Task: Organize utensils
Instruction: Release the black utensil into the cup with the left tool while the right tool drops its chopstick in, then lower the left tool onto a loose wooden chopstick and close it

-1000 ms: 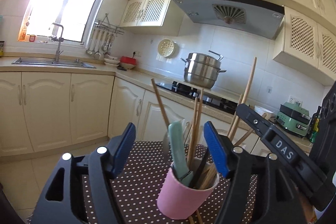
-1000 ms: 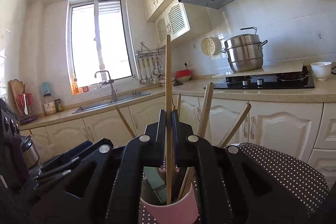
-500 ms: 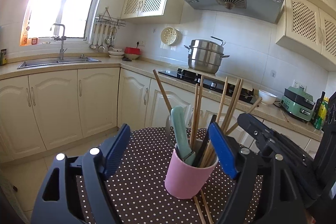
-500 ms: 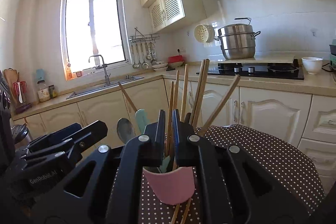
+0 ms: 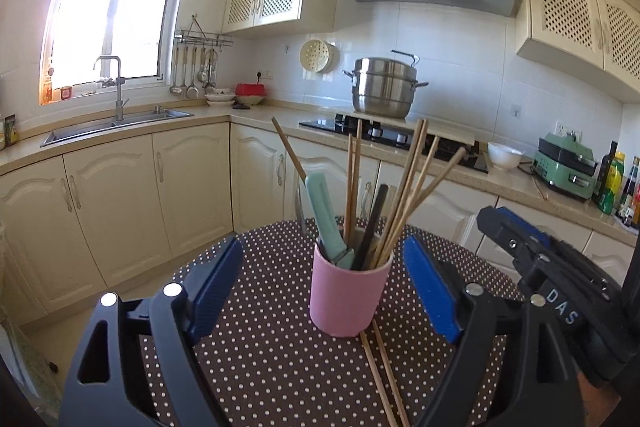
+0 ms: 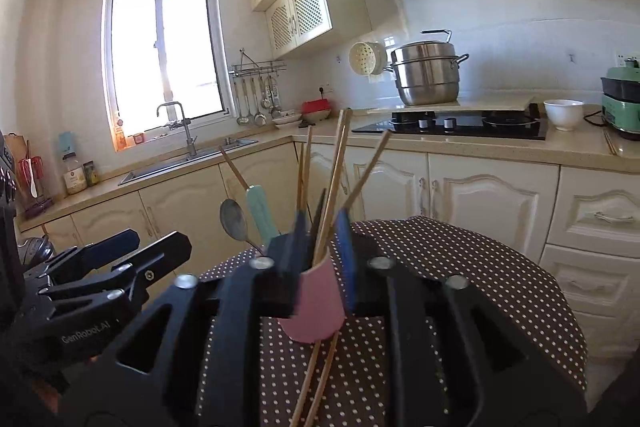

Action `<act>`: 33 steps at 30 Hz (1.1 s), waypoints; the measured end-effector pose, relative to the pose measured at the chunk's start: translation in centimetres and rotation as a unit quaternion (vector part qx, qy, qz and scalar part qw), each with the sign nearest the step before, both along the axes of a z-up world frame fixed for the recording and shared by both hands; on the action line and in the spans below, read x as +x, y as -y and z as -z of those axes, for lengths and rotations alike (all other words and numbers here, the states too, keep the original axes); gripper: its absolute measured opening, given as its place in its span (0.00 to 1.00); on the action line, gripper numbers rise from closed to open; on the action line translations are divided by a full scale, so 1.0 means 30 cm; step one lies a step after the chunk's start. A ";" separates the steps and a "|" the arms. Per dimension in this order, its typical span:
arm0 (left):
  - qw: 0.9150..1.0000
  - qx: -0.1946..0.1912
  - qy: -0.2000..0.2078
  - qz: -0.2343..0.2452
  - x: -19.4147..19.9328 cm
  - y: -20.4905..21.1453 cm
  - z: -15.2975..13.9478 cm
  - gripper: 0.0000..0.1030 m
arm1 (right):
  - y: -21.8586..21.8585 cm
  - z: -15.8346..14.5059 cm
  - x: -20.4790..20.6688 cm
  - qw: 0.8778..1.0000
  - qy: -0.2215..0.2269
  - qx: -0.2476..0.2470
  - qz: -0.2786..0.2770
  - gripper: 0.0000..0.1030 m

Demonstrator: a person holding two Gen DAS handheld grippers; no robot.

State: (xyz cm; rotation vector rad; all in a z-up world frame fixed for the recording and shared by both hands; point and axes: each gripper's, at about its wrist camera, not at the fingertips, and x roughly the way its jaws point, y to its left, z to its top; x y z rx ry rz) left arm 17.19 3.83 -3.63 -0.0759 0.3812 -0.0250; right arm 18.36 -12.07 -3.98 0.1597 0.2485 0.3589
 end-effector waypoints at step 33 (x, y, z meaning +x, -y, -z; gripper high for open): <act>0.943 0.010 -0.327 0.058 0.268 0.178 0.459 0.39 | 0.133 0.250 0.038 0.984 -0.173 -0.031 0.011 0.59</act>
